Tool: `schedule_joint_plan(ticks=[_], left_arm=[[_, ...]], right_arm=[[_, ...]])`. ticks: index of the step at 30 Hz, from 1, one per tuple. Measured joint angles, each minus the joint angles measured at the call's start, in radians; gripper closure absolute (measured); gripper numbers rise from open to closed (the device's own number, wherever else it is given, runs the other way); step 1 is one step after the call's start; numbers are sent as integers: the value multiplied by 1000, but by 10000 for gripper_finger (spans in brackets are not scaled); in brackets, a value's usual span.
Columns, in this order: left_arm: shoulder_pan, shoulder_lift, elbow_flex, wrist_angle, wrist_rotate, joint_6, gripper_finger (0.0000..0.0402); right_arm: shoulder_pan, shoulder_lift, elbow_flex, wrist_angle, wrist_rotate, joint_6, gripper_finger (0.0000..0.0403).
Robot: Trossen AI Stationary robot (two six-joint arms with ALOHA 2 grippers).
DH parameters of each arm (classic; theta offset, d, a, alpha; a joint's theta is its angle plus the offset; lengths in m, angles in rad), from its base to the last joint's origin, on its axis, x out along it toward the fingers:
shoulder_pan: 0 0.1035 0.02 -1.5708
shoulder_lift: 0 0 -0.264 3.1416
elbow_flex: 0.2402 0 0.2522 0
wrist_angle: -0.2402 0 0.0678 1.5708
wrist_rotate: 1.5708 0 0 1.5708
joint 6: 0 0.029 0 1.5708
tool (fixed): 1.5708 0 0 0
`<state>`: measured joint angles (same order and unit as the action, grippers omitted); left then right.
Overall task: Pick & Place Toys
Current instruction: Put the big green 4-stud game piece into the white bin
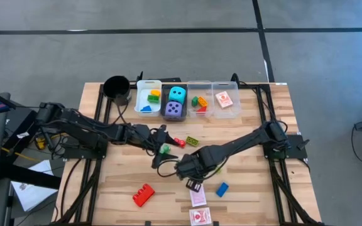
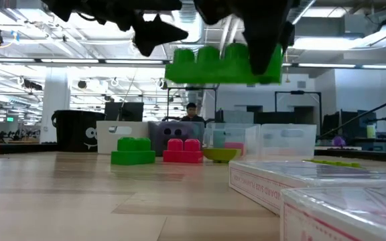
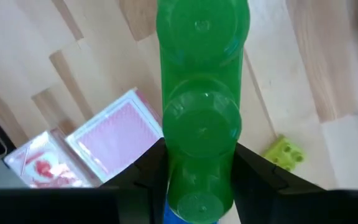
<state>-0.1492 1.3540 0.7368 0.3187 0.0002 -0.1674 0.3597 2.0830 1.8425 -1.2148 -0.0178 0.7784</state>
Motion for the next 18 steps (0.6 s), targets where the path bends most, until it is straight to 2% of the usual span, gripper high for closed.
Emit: schedule_joint_plan(ticks=[3,8,11,13,18], left_arm=[[25,-39,-2,-32,-7,41,133],[105,-137,0,-90,-124,60,133],[156,-197,-1,-144,-120,57,133],[179,-229,-1,-203,-68,56,133],[181,-254,-2,-305,144,55,133]], right_arm=[[14,0,33,-41,0,-17,274],[34,-1,53,-46,19,-18,274],[40,-1,52,-46,20,4,274],[40,-1,52,-46,19,10,274],[38,-20,54,-50,23,8,274]])
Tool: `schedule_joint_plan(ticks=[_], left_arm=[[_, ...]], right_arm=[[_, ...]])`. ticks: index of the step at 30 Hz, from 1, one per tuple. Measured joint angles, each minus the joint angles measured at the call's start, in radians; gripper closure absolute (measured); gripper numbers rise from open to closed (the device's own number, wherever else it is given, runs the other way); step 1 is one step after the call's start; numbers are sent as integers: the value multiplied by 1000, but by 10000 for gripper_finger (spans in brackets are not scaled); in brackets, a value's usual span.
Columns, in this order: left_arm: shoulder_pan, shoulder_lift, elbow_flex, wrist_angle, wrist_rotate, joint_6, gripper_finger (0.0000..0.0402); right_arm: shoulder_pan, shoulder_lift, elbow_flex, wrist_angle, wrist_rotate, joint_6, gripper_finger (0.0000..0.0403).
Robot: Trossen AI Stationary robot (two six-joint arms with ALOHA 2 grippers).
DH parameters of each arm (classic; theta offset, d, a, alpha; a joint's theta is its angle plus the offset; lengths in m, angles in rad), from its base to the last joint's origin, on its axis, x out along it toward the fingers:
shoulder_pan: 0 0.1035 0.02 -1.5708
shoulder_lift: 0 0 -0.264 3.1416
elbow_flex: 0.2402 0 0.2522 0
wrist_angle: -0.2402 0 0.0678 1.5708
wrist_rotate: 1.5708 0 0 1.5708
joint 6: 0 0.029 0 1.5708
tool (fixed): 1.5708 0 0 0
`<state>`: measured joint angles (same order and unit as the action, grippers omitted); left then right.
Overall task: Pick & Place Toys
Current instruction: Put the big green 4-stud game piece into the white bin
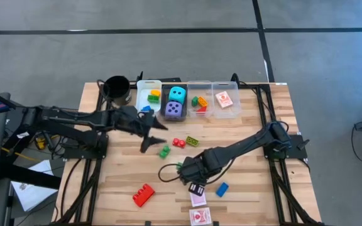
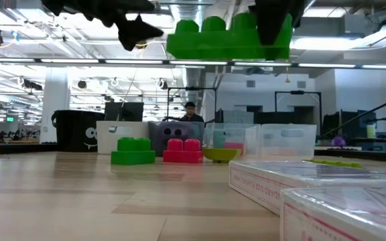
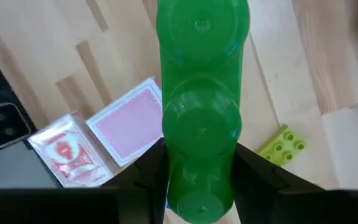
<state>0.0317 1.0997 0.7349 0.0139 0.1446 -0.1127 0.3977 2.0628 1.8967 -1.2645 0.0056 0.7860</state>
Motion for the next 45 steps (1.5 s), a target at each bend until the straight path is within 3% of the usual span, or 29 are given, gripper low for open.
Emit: schedule_joint_plan(ticks=[3,5,18,22,30,39,45], left_arm=[[-23,1,0,-4,105,0,133],[-42,5,0,-2,114,0,133],[-100,10,0,69,108,-24,133],[-106,11,0,91,63,-24,133],[-106,82,0,103,46,-28,133],[-106,182,1,261,43,-105,133],[-106,205,1,277,43,-106,133]], right_arm=[[-1,-25,-2,-6,34,0,274],[-8,-41,1,11,54,0,274],[-71,-137,0,18,112,-8,274],[-90,-143,0,32,112,-14,274],[-100,-142,0,54,107,-38,274],[-96,-141,0,62,100,-35,274],[-97,-141,0,68,100,-38,274]])
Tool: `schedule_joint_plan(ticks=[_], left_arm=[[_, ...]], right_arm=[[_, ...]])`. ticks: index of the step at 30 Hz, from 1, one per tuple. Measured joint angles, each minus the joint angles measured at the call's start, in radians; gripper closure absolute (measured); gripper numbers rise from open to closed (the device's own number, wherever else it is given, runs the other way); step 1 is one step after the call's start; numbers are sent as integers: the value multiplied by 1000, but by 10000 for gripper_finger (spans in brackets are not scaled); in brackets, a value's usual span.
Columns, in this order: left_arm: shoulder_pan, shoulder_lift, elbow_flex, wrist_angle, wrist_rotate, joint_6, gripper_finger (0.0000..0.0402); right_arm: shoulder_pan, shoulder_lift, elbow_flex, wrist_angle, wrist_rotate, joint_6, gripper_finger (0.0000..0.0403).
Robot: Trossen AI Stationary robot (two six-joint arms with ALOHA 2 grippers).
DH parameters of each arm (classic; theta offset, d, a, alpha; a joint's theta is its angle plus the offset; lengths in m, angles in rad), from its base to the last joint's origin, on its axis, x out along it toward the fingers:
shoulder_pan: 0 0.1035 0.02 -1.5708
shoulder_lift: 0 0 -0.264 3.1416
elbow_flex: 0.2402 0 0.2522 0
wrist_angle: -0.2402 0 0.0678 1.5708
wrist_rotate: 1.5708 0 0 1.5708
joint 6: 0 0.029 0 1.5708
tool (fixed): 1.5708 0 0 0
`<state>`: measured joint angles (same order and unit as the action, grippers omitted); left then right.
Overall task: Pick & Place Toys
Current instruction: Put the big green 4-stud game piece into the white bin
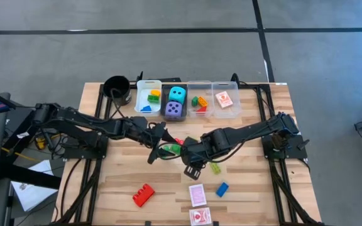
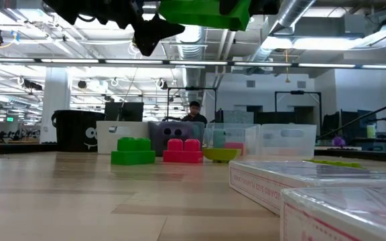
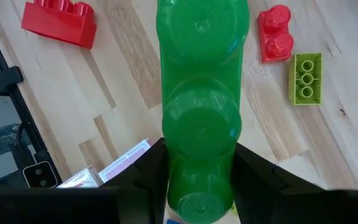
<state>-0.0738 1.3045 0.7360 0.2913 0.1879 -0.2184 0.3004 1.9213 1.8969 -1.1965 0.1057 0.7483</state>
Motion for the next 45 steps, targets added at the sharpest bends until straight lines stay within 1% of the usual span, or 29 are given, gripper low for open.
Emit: schedule_joint_plan(ticks=[5,7,10,16,17,19,21,27,30,32,37,41,43,45], left_arm=[[-3,-1,-1,4,0,0,134],[-6,-1,-1,9,0,0,141],[-11,-1,-1,10,0,0,169],[-11,-1,-1,6,6,0,256],[-11,-2,-1,6,9,0,266],[-13,-2,-1,4,9,1,267],[-12,-2,-1,3,9,1,267],[-11,-2,-1,-12,-5,-1,270],[-11,-2,-1,-28,-5,-1,270],[-11,-2,-1,-30,-4,-1,270],[-2,-2,0,-83,-4,17,270],[39,-10,0,-183,-6,34,270],[68,-15,0,-249,-28,47,270],[98,-38,-1,-320,-74,56,271]], right_arm=[[0,0,0,1,-1,0,274],[0,0,0,1,-1,-4,274],[0,0,0,2,-4,-14,274],[1,0,0,3,-4,-26,274],[1,0,0,4,-4,-27,274],[2,0,0,5,-4,-27,274],[1,0,0,6,-6,-18,258],[-3,0,0,7,-3,75,147],[-3,0,0,7,-7,79,106],[-2,0,0,7,-26,80,87],[20,-29,1,15,-18,119,64],[61,-66,0,17,57,160,62],[82,-88,0,7,113,183,61],[103,-106,0,-2,172,217,61]])
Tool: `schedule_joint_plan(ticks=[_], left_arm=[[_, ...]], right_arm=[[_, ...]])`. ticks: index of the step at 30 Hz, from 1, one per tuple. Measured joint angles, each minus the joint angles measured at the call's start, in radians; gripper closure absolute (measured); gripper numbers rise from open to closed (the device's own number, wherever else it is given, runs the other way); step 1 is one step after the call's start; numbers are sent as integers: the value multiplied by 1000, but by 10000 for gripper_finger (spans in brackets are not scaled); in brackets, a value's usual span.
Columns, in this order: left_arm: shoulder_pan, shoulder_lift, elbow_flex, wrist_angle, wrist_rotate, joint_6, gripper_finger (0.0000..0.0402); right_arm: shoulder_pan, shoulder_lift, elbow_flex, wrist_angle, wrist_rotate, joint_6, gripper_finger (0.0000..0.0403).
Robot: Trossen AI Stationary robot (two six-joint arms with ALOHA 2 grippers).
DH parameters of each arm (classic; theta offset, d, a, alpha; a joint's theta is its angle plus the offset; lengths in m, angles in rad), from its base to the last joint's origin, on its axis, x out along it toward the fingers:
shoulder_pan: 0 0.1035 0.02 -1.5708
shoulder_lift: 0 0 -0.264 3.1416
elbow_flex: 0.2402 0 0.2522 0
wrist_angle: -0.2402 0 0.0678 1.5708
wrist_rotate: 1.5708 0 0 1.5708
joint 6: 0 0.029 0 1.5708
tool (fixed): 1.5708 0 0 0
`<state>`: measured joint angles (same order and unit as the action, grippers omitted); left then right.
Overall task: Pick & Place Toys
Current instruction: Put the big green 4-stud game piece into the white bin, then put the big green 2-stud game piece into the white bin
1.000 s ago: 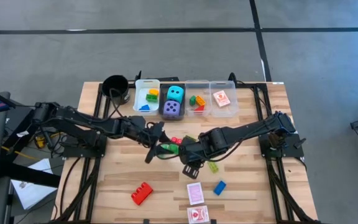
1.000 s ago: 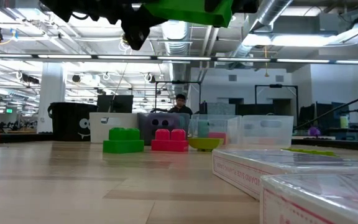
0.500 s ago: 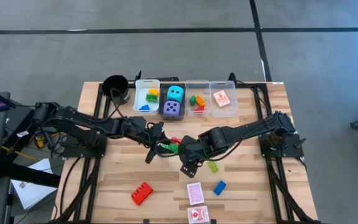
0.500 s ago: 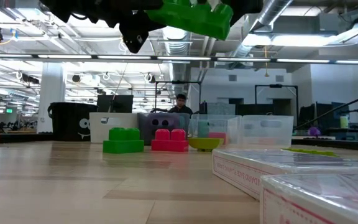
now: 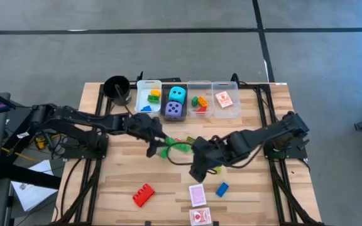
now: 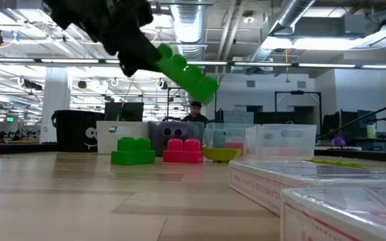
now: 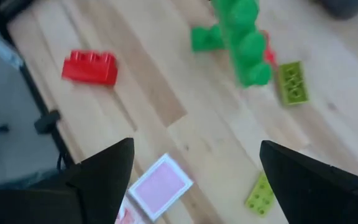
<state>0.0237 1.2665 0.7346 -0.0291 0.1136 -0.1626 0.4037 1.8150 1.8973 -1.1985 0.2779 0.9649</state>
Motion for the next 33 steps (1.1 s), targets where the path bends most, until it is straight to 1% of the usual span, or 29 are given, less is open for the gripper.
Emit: schedule_joint_plan(ticks=[2,5,8,12,15,16,19,25,27,33], left_arm=[[28,-27,3,-50,-82,4,271],[65,-89,1,-125,-255,34,271],[91,-175,1,-172,-487,83,271],[112,-287,1,-181,-804,160,271],[125,-361,2,-200,-975,194,271],[131,-385,3,-206,-998,193,271],[159,-426,2,-274,-1005,175,271],[201,-418,1,-383,-997,86,269],[215,-397,0,-406,-999,65,248],[253,-336,-15,-394,-1000,50,171]], right_arm=[[15,-14,0,-16,52,32,61],[33,-28,0,-28,106,70,61],[43,-32,1,-36,127,84,61],[43,-30,0,-42,128,84,61],[41,-27,0,-42,134,83,61],[38,-27,0,-40,139,82,61],[33,-27,0,-37,152,74,61],[32,-26,0,-34,154,49,61],[33,-26,0,-32,153,49,61],[33,-26,0,-25,153,49,61]])
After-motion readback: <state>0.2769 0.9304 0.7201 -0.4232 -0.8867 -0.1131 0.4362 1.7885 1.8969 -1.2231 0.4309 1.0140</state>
